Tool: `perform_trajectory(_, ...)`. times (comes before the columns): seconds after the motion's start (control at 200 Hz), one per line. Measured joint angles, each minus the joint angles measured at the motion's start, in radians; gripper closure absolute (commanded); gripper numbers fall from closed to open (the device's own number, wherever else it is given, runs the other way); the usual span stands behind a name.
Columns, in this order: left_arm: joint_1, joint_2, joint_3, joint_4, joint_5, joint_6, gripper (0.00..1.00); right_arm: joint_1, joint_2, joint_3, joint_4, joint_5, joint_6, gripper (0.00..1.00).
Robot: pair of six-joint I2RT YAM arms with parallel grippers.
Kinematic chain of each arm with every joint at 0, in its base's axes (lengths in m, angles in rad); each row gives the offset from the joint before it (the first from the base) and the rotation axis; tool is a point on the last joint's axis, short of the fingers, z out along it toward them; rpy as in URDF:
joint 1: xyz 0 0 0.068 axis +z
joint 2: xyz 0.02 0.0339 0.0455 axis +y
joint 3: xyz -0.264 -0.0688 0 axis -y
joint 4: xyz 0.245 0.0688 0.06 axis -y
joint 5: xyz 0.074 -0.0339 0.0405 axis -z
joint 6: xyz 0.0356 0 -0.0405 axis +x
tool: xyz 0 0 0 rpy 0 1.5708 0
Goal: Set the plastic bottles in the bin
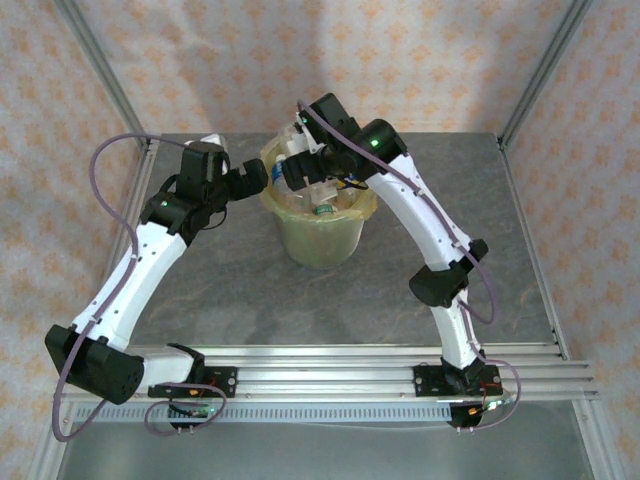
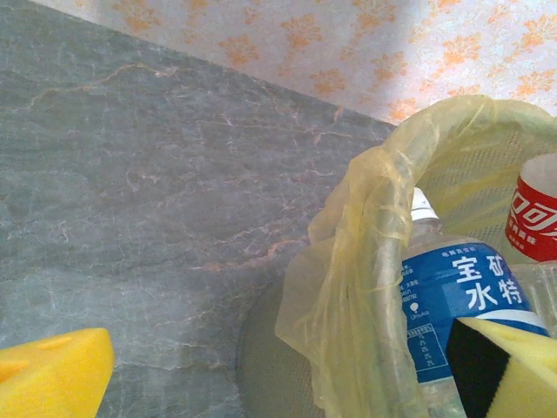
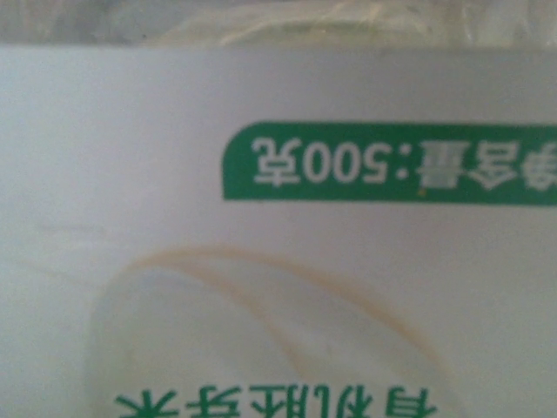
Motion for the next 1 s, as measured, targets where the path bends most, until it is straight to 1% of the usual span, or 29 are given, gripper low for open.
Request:
perform_trajectory(0.11, 0.000, 0.000, 0.005, 0.000, 0.000, 0.000, 0.00, 0.001, 0.000, 0.000, 0.001, 0.000, 0.000, 0.00)
perform_trajectory(0.435, 0.000, 0.000, 0.009, 0.001, 0.001, 0.000, 0.00, 0.003, 0.000, 0.007, 0.016, 0.016, -0.005, 0.01)
perform_trajectory(0.58, 0.000, 0.000, 0.025, 0.003, 0.018, 0.000, 0.00, 0.004, -0.003, 0.014, 0.024, 0.015, -0.004, 0.00)
perform_trajectory(0.651, 0.000, 0.000, 0.034, 0.005, 0.023, 0.000, 0.00, 0.007, -0.008, 0.014, 0.030, 0.014, -0.004, 0.03)
perform_trajectory(0.791, 0.000, -0.002, 0.037, 0.011, 0.027, -0.001, 0.00, 0.016, -0.045, 0.001, 0.053, 0.003, 0.000, 0.14)
perform_trajectory(0.996, 0.000, -0.002, 0.037, 0.011, 0.046, -0.001, 0.00, 0.024, -0.082, -0.002, 0.081, 0.003, 0.005, 0.14)
